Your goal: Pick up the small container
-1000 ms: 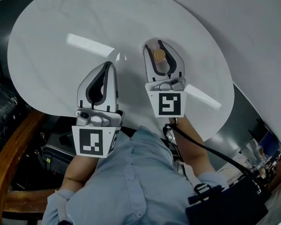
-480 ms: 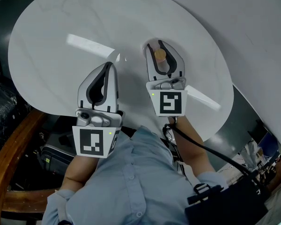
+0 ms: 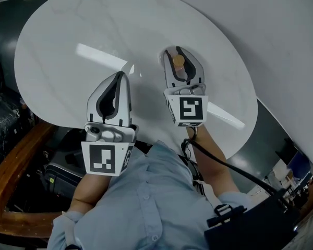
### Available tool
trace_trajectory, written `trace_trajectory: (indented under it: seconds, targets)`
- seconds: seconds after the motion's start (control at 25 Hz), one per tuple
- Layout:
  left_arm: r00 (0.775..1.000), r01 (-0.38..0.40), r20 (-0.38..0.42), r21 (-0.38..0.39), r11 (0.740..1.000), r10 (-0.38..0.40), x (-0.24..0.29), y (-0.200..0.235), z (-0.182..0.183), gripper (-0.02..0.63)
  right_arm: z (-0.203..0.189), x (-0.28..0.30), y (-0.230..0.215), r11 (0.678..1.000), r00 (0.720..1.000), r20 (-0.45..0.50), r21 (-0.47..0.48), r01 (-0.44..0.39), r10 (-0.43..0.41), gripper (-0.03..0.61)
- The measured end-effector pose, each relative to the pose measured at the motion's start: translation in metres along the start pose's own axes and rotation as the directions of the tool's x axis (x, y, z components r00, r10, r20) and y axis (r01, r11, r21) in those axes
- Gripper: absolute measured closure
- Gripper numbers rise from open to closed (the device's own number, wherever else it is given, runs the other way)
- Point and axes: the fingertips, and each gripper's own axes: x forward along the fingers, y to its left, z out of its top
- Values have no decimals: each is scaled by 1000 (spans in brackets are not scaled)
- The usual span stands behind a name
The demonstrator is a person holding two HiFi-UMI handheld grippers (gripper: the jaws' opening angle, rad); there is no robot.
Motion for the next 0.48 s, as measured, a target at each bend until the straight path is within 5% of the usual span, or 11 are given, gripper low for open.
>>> trace_trajectory:
  seconds: [0.48]
  targets:
    - [998, -41, 58, 46, 998, 38, -23, -4, 18, 615, 12, -7, -10, 999, 999, 40, 38, -1, -1, 466]
